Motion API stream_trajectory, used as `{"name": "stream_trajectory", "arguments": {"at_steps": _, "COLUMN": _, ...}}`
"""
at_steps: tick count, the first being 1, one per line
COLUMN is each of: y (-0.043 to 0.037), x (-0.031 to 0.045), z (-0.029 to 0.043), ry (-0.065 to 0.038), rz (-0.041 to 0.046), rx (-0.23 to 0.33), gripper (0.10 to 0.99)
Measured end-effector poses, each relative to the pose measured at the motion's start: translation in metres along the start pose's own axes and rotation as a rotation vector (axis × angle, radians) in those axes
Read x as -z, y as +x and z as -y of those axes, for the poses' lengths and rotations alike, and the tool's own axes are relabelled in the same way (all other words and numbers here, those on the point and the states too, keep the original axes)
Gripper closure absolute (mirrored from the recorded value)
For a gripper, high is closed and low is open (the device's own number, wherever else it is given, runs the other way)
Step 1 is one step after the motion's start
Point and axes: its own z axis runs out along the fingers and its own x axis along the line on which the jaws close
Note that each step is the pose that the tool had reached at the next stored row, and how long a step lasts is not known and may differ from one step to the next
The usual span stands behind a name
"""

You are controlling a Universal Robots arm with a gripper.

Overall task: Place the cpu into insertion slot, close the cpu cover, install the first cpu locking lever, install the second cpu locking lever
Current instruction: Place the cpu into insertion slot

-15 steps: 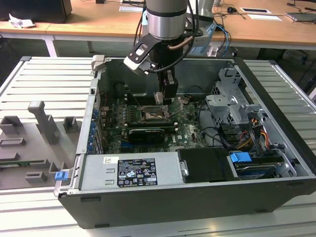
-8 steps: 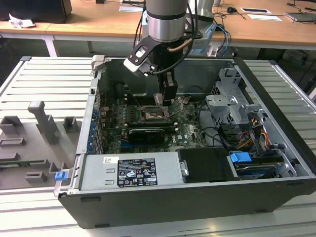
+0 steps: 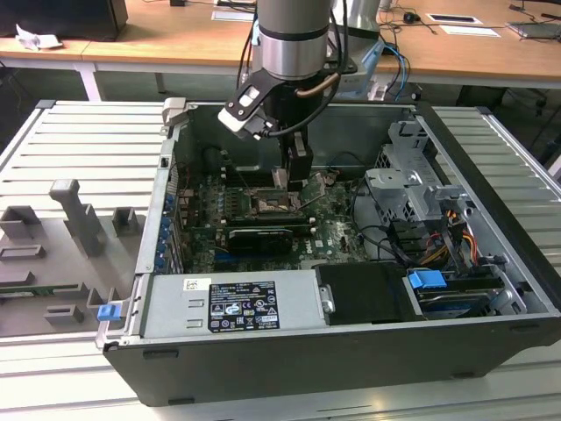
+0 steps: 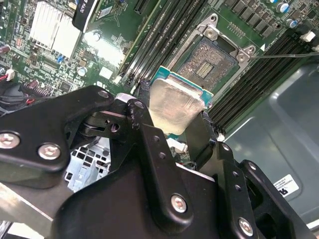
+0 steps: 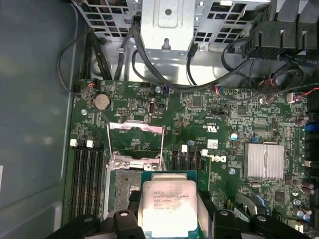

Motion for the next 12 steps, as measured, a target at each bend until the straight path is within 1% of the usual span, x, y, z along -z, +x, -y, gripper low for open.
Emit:
{"name": "stream_trajectory", "arguments": {"at_steps": 3, "y": 0.0, "x": -0.0042, "z": 0.0004, "ry": 0.0, "rz": 0.0022, "rx": -0.023, "gripper": 0.561}}
{"name": "stream_trajectory", "arguments": {"at_steps": 5, "y": 0.0, "x": -0.0062, "z": 0.0006, "ry": 0.0, "rz": 0.0077, "rx": -0.027, "gripper": 0.561}}
{"name": "stream_trajectory", "arguments": {"at_steps": 12, "y": -0.0001, "x": -0.012, "z": 0.0015, "ry": 0.0, "rz": 0.0079, "rx": -0.027, "gripper": 0.561}}
